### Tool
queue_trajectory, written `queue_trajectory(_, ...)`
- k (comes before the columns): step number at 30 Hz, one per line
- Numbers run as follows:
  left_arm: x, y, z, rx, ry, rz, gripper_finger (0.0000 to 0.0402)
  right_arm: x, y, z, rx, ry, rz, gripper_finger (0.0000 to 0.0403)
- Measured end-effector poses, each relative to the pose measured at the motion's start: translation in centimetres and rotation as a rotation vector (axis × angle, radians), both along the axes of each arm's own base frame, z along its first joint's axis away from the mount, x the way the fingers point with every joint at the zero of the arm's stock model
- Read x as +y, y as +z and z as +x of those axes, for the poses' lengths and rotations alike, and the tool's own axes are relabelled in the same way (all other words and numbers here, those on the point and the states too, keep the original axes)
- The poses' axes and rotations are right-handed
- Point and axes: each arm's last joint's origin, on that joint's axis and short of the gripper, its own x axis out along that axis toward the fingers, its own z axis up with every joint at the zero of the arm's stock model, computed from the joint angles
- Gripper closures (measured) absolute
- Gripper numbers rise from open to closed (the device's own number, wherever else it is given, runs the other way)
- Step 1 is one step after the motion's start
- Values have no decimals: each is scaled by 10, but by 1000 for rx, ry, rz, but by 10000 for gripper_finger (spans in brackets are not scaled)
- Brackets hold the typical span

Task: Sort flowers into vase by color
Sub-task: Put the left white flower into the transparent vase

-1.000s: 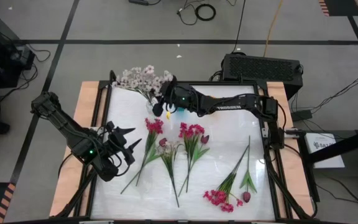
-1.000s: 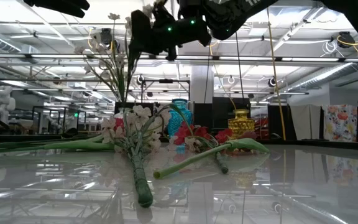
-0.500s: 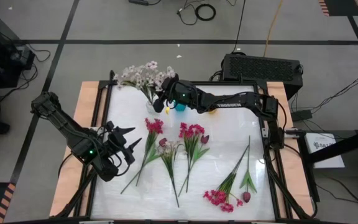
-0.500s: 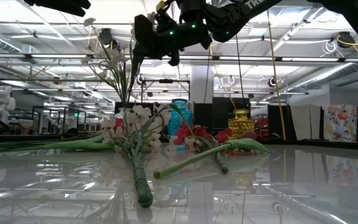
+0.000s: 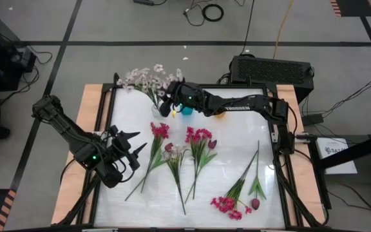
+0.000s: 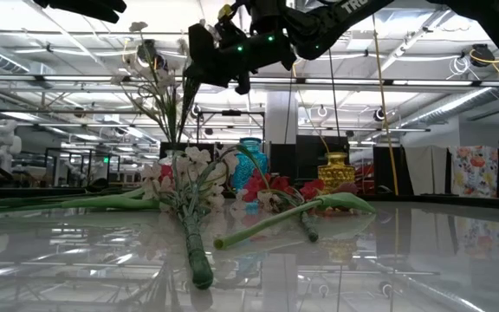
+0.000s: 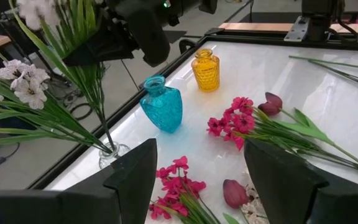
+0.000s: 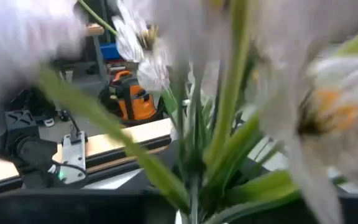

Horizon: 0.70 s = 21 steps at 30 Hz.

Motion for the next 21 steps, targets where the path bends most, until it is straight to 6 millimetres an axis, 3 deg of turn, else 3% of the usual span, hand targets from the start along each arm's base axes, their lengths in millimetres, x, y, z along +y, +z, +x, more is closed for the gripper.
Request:
queue_trajectory(6,0,0,0,0,-1,0,153,0,3,-7,84,-6,15,221)
queue_trajectory(13,0,0,0,0,-1,-2,153,0,32,-26,112,-20,1,117)
queue_trajectory(18,0,0,0,-2,-1,-6,153,3,64,-45,62,-28,-3,84)
queue_trajectory(21,-1,0,0,-8,-1,-12,153,3,68,-48,56,-26,4,81)
